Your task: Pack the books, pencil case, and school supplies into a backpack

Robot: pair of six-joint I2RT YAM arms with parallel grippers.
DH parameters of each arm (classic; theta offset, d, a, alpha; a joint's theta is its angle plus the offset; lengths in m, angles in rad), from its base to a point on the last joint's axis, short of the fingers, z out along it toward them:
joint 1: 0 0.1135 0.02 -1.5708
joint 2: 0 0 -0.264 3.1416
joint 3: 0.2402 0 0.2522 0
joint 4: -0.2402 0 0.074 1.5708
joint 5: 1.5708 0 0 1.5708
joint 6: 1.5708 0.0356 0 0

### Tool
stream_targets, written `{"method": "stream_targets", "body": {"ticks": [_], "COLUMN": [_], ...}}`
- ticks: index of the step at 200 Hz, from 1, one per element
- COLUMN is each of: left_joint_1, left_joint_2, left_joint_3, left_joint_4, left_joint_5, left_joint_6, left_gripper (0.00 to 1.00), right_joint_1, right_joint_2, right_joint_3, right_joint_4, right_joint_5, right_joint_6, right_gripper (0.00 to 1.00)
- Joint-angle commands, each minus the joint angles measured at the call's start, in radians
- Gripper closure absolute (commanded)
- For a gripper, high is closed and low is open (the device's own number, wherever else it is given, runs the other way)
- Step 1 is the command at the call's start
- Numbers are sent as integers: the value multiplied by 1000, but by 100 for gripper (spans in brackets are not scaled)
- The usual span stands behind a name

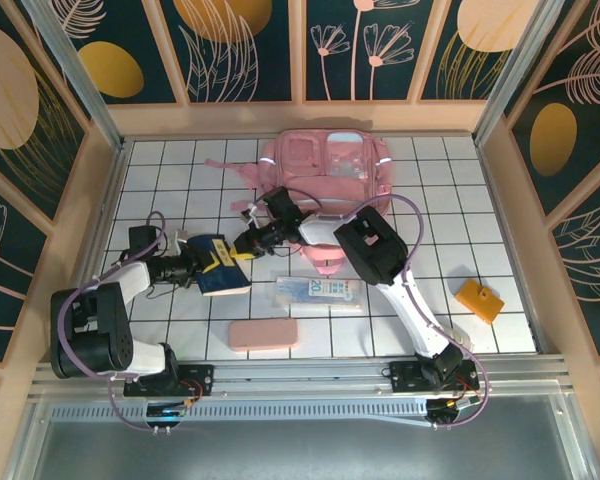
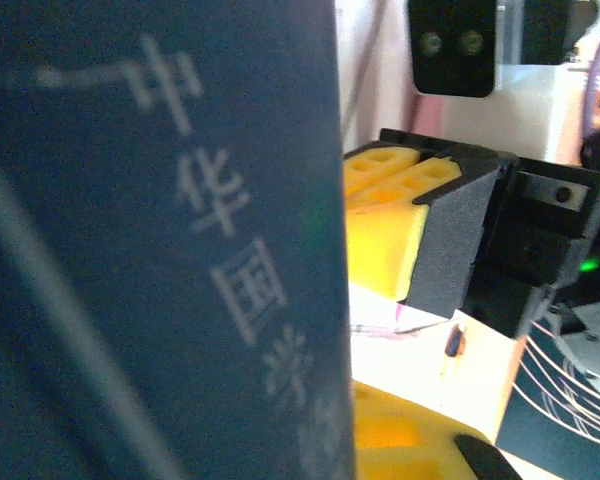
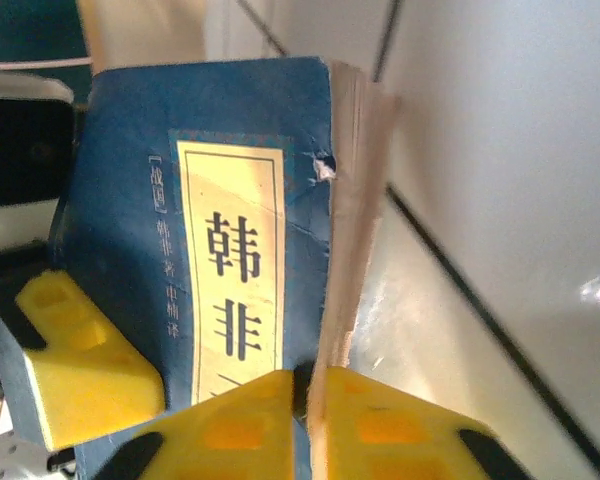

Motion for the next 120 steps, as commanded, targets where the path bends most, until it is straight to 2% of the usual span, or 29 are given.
{"method": "stream_targets", "body": {"ticks": [1, 14, 46, 59, 72, 120], "left_joint_1": [0, 0, -12, -43, -80, -122], "left_joint_2": [-94, -129, -182, -199, -214, -218], "left_joint_3": [45, 62, 55, 69, 89, 146], "left_joint_4": [134, 164, 344, 367, 368, 346], "left_joint_5": [146, 168, 233, 242, 251, 271], "left_joint_6": [-14, -39, -195, -211, -212, -221], "left_gripper": [100, 100, 100, 100, 100, 100], "right_joint_1": [-21, -39, -70, -77, -83, -87], "right_joint_2": [-113, -174, -313, -357, -391, -472], "right_joint_3": [-105, -156, -279, -344, -388, -412], "right_joint_4": [176, 240, 438, 574, 695, 677], "right_joint_5": [-73, -86, -134, -149, -159, -132], "right_joint_6": [89, 122, 249, 340, 406, 376], "right_gripper": [76, 71, 58, 48, 43, 36]}}
